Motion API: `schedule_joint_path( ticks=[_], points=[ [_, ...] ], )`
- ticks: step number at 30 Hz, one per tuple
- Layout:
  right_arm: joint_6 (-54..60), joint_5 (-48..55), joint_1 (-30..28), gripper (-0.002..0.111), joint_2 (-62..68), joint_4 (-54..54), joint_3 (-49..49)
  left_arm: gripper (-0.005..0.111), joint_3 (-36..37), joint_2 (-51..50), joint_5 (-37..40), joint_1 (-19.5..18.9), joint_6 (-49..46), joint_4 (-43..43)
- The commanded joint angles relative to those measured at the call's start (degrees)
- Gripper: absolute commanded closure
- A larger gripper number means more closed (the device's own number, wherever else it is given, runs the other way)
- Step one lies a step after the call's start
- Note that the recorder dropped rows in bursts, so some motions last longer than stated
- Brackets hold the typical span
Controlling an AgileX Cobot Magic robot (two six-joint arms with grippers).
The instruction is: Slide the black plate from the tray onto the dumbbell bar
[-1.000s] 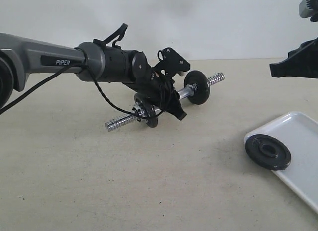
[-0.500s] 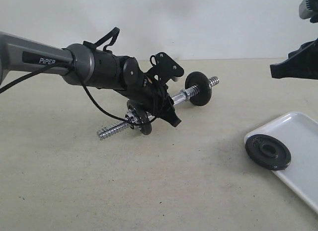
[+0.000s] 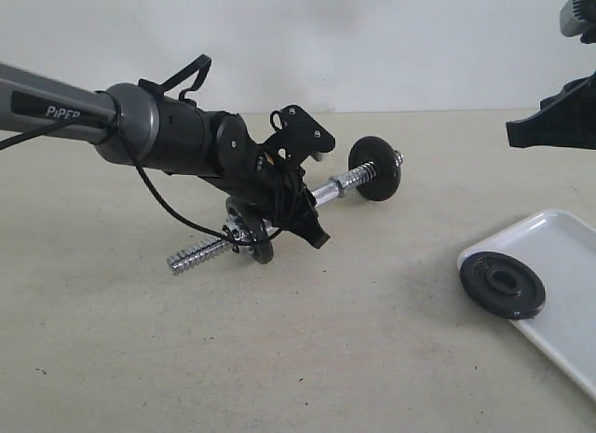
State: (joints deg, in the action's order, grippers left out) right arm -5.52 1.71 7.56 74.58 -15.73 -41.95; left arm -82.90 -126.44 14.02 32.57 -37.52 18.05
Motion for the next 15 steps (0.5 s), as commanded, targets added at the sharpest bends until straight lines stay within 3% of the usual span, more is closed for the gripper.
schedule_joint_path(
  ticks=[1, 15],
  points=[
    [0.1, 0.1, -0.2, 0.107, -0.1, 0.0, 0.1, 0.102, 0.3, 12.7, -2.8, 0.0, 0.6, 1.0],
    [-0.6, -5.9, -0.2, 0.107, 8.6, 0.1, 0.1, 0.102, 0.3, 12.7, -4.1, 0.0, 0.6, 1.0]
  ],
)
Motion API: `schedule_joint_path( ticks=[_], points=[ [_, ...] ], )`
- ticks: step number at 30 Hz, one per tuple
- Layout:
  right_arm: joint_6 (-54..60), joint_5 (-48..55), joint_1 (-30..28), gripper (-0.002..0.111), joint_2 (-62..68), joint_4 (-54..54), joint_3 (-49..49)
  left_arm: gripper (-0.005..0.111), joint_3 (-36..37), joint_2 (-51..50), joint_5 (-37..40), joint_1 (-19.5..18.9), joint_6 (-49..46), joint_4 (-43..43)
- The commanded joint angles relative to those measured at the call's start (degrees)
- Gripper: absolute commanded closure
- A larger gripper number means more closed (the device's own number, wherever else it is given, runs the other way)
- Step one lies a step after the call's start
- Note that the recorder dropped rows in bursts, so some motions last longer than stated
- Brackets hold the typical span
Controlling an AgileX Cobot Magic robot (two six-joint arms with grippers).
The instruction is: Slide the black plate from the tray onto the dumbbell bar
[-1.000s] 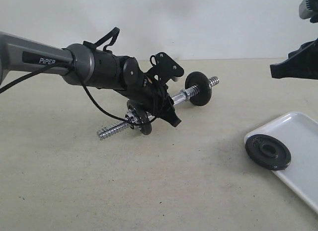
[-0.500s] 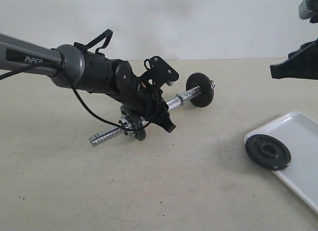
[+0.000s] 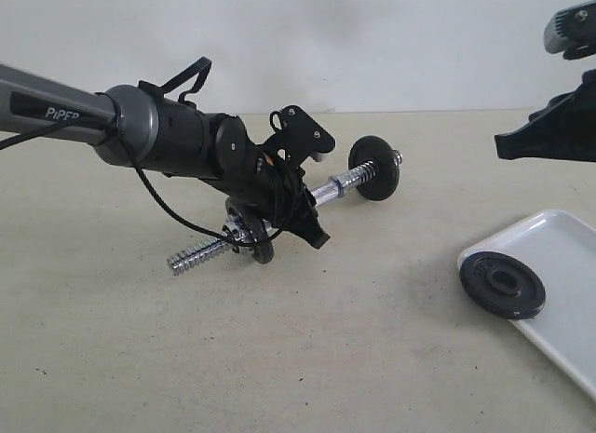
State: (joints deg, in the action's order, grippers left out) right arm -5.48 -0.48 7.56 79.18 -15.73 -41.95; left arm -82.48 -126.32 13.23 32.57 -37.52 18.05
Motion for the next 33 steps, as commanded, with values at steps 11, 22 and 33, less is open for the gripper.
schedule_joint_path(
  ticks=[11, 22, 33],
  points=[
    [-2.5, -8.0, 1.6, 0.107, 17.1, 0.5, -7.4, 0.102, -0.1, 12.6, -3.3, 0.0, 0.6, 1.0],
    [-0.5, -12.1, 5.0, 0.107, 28.7, -0.1, -16.1, 0.102, -0.1, 12.6, -2.2, 0.0, 0.6, 1.0],
    [-1.1, -19.0, 5.1, 0.107, 35.4, -0.6, -17.7, 0.102, -0.1, 12.6, -2.3, 0.0, 0.6, 1.0]
  ],
)
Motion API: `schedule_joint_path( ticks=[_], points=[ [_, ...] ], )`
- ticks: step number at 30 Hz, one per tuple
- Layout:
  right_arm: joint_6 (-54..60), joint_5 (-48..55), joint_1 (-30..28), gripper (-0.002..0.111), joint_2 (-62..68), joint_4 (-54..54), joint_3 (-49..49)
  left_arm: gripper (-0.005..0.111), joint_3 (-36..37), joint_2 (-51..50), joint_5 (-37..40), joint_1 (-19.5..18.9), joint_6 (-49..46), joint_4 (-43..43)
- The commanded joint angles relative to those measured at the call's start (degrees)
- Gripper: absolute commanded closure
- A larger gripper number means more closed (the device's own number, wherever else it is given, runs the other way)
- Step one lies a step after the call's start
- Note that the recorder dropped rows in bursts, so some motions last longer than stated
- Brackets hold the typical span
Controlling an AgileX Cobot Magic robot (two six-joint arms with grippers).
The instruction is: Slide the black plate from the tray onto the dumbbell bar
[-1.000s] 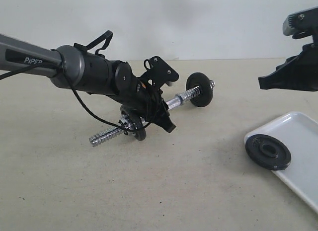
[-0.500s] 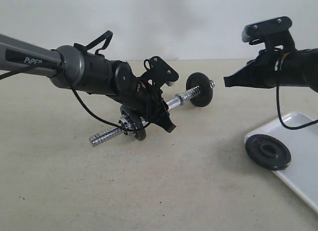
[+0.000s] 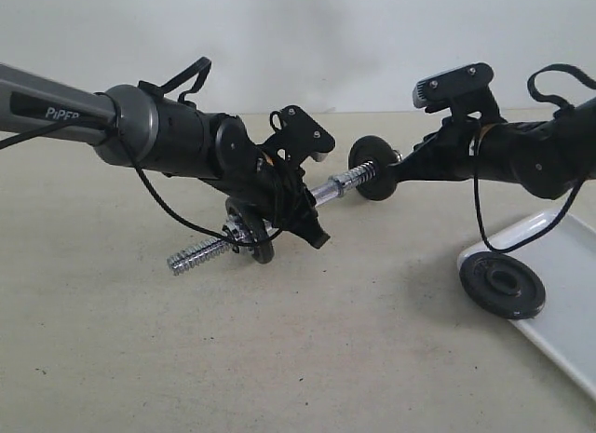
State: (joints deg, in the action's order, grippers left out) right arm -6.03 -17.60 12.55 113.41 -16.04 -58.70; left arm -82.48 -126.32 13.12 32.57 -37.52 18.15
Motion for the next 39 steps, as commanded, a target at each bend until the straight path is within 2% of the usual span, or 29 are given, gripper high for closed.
schedule_joint_path(
  ticks=[1, 6, 27, 39],
  points=[
    [-1.4, -1.9, 0.1, 0.107, 1.7, -0.5, -1.1, 0.102, -0.1, 12.6, -2.2, 0.0, 0.6, 0.9],
    [-4.5, -4.2, 1.9, 0.107, 2.5, -5.4, -1.4, 0.102, -0.1, 12.6, -2.3, 0.0, 0.6, 0.9],
    [-8.5, -3.8, 12.0, 0.107, 2.7, -5.4, -1.4, 0.102, -0.1, 12.6, -2.8, 0.0, 0.6, 0.9],
    [-11.1, -4.0, 13.8, 0.107, 2.7, -5.4, -1.4, 0.102, -0.1, 10.3, -2.7, 0.0, 0.6, 0.9]
  ],
)
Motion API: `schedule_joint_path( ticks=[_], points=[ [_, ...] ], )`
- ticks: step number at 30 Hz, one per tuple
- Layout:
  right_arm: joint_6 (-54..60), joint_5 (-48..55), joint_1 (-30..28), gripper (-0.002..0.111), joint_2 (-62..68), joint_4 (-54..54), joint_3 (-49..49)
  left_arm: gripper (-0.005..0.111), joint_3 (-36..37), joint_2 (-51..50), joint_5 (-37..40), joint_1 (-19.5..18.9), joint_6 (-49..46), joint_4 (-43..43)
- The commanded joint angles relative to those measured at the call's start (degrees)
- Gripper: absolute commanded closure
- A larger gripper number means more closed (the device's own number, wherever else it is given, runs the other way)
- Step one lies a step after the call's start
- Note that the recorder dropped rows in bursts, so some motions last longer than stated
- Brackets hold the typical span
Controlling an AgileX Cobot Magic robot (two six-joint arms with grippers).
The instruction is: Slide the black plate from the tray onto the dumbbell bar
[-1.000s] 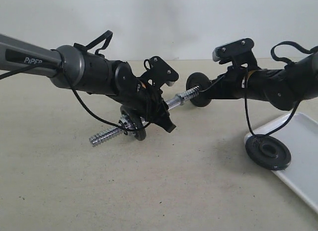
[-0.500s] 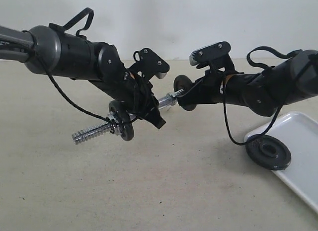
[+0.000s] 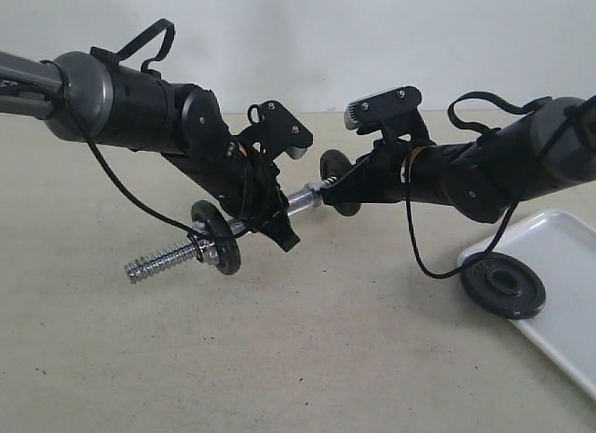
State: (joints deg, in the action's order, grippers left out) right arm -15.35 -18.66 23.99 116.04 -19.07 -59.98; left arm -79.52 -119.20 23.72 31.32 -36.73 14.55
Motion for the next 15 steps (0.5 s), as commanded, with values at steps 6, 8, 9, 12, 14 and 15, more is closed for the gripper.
schedule_joint_path(
  ticks=[6, 8, 9, 12, 14, 15],
  points=[
    [-3.4, -3.8, 2.4, 0.107, 0.0, -2.4, -0.2, 0.102, -3.1, 2.8, -14.3, 1.3, -0.2, 4.5],
    [-3.7, -3.9, 2.7, 0.107, 0.0, -2.5, -0.2, 0.102, -3.1, 2.8, -14.5, 1.3, -0.2, 4.5],
    [-3.7, -3.8, 2.8, 0.107, 0.0, -2.5, -0.2, 0.102, -3.1, 2.8, -14.5, 1.3, -0.2, 4.5],
    [-3.8, -3.0, 4.2, 0.107, 0.0, -2.6, -0.2, 0.102, -3.1, 2.8, -14.5, 1.3, -0.2, 4.5],
    [-3.7, -2.9, 5.5, 0.107, 0.0, -2.6, -0.2, 0.102, -3.1, 2.8, -14.5, 1.3, -0.2, 4.5],
    [-3.7, -2.9, 5.9, 0.107, 0.0, -2.7, -0.2, 0.102, -3.1, 2.8, -14.5, 1.3, -0.2, 4.5]
  ],
)
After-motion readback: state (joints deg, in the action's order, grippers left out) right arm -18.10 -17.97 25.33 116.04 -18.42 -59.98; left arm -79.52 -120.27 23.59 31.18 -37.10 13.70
